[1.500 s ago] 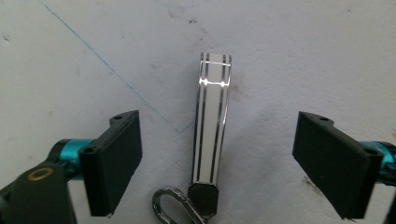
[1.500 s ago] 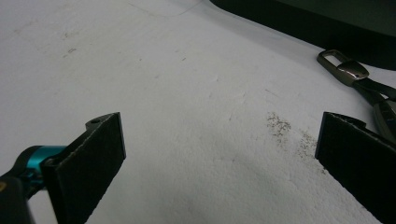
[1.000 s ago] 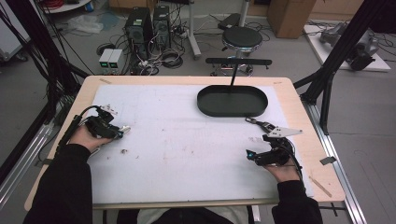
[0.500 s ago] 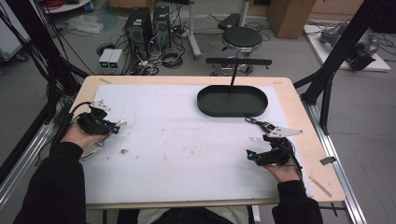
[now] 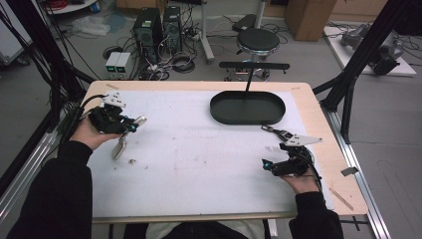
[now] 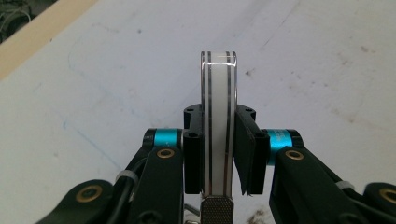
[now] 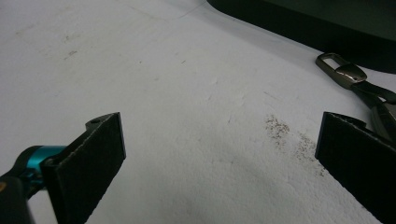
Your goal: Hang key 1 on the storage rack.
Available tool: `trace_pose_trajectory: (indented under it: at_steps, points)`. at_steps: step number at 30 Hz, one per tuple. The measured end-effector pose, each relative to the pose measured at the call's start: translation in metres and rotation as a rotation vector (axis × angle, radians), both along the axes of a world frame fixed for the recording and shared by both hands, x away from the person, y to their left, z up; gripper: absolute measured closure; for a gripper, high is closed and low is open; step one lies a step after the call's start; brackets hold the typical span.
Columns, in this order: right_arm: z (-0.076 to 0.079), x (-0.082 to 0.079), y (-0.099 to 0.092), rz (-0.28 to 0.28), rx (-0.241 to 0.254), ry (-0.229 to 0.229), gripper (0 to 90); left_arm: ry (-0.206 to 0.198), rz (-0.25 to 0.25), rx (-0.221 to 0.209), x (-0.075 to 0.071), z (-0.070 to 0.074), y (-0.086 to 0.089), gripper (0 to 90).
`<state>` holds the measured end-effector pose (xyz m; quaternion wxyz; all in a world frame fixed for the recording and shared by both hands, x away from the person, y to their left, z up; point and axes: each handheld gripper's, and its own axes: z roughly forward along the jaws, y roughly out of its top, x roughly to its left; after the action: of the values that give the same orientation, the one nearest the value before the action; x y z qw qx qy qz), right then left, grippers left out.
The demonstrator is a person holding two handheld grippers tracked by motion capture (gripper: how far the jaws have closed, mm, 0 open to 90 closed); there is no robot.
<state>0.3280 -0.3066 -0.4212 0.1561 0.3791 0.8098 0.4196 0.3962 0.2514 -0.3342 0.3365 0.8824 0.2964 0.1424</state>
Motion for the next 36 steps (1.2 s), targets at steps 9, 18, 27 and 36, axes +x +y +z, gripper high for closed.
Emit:
trace_pose_trajectory:
  at_steps: [9,18,27,36]
  points:
    - [0.001,0.000,-0.001,0.004,0.009,-0.001,0.8,-0.020,-0.047,-0.013,0.005,0.021,-0.028,74.6]
    - [0.001,0.000,-0.001,0.007,0.017,-0.004,0.8,-0.051,-0.080,-0.008,0.011,0.043,-0.053,74.7]
    - [0.001,-0.001,0.000,0.010,0.014,-0.001,0.8,-0.069,-0.107,-0.027,0.022,0.058,-0.075,74.7]
    - [0.001,0.000,-0.001,0.010,0.019,-0.008,0.8,-0.090,-0.110,-0.034,0.035,0.073,-0.090,74.7]
